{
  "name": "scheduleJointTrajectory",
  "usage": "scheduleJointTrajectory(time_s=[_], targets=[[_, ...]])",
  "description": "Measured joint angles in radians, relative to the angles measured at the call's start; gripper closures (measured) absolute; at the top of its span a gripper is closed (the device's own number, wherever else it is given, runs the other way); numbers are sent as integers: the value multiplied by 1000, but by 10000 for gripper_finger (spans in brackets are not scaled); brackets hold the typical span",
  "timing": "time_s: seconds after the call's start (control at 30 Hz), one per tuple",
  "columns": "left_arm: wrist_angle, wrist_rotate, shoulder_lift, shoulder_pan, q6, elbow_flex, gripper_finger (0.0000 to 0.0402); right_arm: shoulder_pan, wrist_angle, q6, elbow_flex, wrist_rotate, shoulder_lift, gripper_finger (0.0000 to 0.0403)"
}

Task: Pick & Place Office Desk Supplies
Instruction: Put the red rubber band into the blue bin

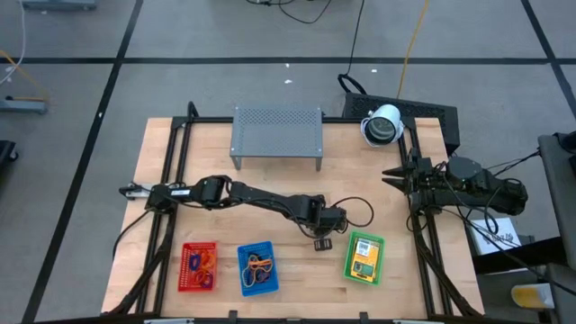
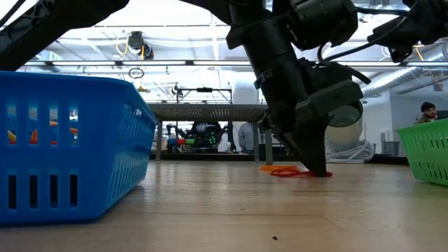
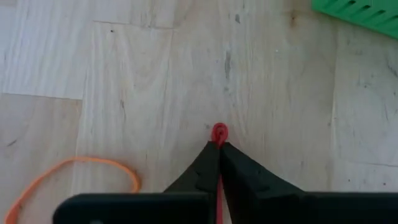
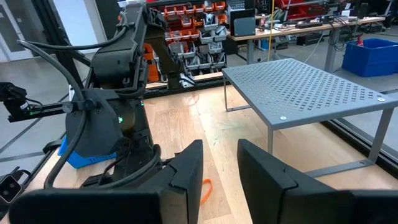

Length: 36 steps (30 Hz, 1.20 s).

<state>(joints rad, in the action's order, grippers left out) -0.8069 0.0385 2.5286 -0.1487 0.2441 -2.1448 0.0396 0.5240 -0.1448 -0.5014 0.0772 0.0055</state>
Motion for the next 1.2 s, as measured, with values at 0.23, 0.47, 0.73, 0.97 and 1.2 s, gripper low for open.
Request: scheduleJointTrajectory(time_s=[0.23, 0.47, 0.73, 0.97, 1.2], targets=[[-11, 17, -21, -23, 27, -5, 397, 0, 0, 0, 0, 0, 0, 314], [-70, 25, -153, -55, 29, -4, 399, 0, -1, 0, 0, 0, 0, 314], [-289, 24, -311, -107, 142, -5, 400, 0, -1, 0, 0, 0, 0, 314], [-469, -36, -421, -168, 315, -5, 401, 0, 0, 0, 0, 0, 0, 314], [-618, -36, -468, -236, 470, -6, 401, 0, 0, 0, 0, 0, 0, 314]])
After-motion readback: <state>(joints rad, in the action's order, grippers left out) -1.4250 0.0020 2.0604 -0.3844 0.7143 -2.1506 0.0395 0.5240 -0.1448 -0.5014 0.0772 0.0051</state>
